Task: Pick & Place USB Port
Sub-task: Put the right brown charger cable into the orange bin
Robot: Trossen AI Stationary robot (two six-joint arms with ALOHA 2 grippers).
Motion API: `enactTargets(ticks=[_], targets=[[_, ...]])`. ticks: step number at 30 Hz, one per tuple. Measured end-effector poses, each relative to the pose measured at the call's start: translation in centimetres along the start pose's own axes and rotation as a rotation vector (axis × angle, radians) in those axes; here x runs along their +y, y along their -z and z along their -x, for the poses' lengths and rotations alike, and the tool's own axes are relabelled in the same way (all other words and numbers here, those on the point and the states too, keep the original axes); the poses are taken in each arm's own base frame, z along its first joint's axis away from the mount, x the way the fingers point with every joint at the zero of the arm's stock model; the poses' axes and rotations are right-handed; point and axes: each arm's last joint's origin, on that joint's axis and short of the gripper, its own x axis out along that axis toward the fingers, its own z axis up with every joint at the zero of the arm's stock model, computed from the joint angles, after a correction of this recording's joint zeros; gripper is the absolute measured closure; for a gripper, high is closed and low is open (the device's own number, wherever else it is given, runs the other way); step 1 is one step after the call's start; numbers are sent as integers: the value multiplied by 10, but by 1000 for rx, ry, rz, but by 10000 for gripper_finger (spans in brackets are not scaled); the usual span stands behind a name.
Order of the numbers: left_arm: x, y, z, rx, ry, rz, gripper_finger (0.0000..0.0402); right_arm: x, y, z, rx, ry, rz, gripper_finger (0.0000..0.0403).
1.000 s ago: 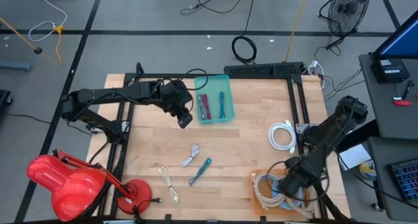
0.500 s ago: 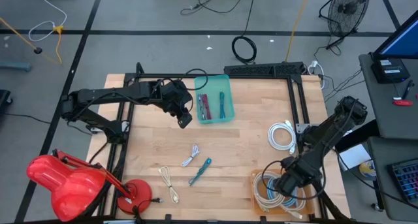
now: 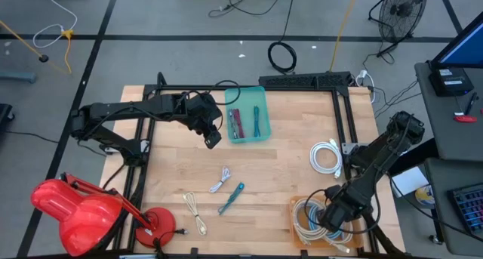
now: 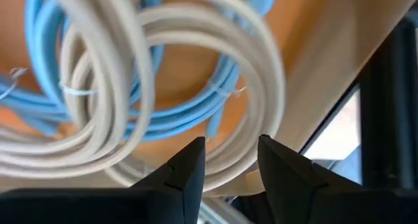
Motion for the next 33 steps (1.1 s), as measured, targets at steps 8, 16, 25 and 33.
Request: enactTargets(ticks=[8,16,25,33], targets=[[0,0,0,-8,-16,-2,378,6,3,-4,6,-40,-8,321],[1,0,0,-2,-18,-1,378,13,6,-18,6,0,25,396],[1,0,0,-2,-18,0,378,7,1,-37,23,19,6,400],[1,2,0,18,-26,4,378,-5,3,-48,34,107,-26,402]])
